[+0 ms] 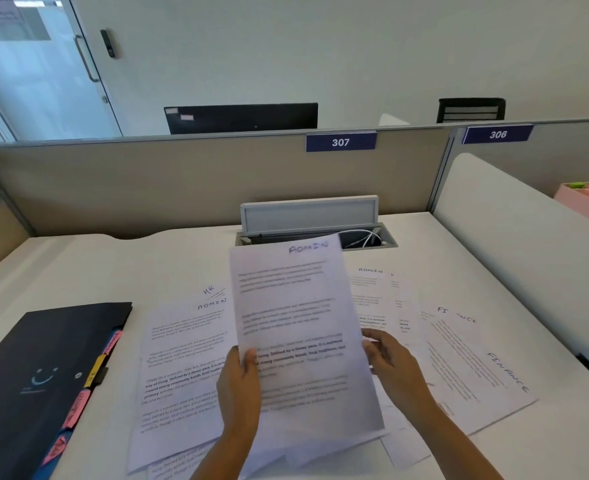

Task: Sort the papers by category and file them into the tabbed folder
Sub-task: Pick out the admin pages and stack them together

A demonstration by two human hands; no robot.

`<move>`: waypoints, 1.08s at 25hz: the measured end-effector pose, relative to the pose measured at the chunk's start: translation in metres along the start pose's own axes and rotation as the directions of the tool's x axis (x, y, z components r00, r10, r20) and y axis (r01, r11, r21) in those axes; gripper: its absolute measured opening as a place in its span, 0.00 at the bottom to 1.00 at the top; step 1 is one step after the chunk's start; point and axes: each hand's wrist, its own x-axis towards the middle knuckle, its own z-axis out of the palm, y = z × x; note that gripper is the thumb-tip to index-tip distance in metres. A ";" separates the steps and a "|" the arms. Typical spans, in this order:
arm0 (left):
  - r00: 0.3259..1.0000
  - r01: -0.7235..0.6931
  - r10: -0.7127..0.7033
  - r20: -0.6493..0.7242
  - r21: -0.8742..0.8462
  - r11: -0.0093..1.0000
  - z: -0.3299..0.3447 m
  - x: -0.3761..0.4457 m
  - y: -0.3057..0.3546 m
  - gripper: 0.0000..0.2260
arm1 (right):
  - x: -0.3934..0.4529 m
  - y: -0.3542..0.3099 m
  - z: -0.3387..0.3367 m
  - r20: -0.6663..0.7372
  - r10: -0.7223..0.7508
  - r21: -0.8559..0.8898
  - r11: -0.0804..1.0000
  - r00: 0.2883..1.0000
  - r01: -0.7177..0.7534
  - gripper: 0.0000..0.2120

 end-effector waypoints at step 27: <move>0.812 0.554 -0.499 0.303 -0.130 0.822 -0.006 0.029 -0.073 0.08 | 0.059 0.073 -0.020 -0.046 0.588 0.196 0.798 0.807 -0.570 0.09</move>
